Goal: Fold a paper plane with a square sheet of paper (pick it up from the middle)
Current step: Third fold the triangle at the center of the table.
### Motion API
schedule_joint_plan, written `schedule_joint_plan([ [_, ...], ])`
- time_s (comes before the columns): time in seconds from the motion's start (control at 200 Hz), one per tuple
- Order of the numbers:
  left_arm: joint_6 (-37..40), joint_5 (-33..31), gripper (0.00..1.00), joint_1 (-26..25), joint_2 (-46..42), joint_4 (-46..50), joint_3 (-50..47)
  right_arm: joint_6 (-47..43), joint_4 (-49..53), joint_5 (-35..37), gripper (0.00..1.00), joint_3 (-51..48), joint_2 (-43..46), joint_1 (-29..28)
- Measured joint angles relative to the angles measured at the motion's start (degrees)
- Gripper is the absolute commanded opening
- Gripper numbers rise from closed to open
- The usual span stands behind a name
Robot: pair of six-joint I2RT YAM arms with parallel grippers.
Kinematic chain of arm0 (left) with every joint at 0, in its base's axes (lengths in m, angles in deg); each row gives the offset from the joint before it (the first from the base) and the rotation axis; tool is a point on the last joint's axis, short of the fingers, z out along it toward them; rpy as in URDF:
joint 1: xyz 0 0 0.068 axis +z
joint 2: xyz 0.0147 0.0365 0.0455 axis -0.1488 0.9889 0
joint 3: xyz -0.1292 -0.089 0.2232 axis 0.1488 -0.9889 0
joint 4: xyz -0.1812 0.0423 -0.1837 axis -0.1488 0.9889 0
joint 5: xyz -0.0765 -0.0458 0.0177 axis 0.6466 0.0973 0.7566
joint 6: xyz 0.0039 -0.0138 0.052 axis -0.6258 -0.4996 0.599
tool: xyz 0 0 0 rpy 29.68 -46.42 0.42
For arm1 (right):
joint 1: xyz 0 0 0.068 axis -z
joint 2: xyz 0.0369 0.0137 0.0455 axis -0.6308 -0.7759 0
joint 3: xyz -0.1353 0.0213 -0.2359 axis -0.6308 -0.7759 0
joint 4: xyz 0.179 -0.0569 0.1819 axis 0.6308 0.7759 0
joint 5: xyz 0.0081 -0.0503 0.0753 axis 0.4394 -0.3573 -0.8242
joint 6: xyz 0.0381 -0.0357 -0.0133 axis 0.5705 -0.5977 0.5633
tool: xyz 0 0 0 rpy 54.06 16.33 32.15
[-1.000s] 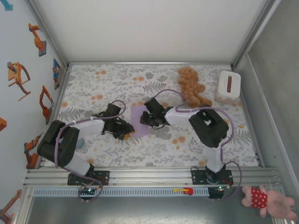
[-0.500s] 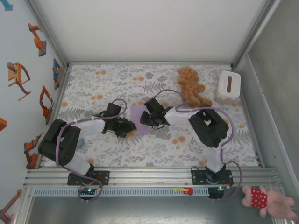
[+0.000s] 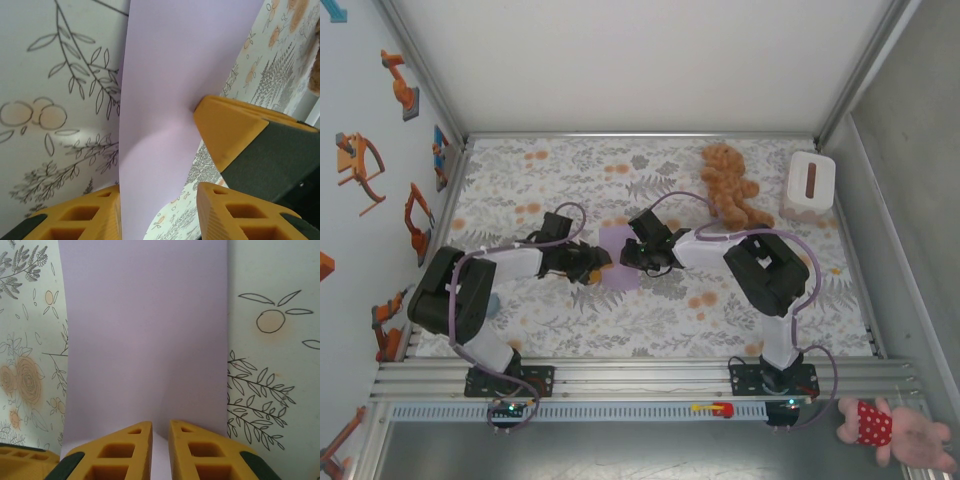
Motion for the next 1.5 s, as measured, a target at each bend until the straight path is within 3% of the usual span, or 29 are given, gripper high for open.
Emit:
schedule_joint_plan([
  [0.275,0.1,1.5,0.32,1.4,3.1,-0.5,1.7,0.0,0.0,0.0,0.17,0.0,0.0,0.0],
  [0.491,-0.5,2.8,0.18,1.4,4.3,-0.6,1.9,0.0,-1.6,-0.4,0.19,-0.6,0.0,0.0],
  [0.701,-0.9,3.2,0.07,1.4,4.5,-0.5,2.0,-1.7,-4.0,-1.4,0.36,-2.7,1.6,0.3],
  [1.142,-2.4,3.0,0.05,1.4,2.3,0.1,2.6,-16.8,-7.3,2.5,0.70,-12.0,17.2,0.7],
  [1.502,-3.9,2.9,0.04,1.3,2.3,0.4,2.7,-35.7,-11.4,7.9,0.71,-17.1,20.7,-6.4],
])
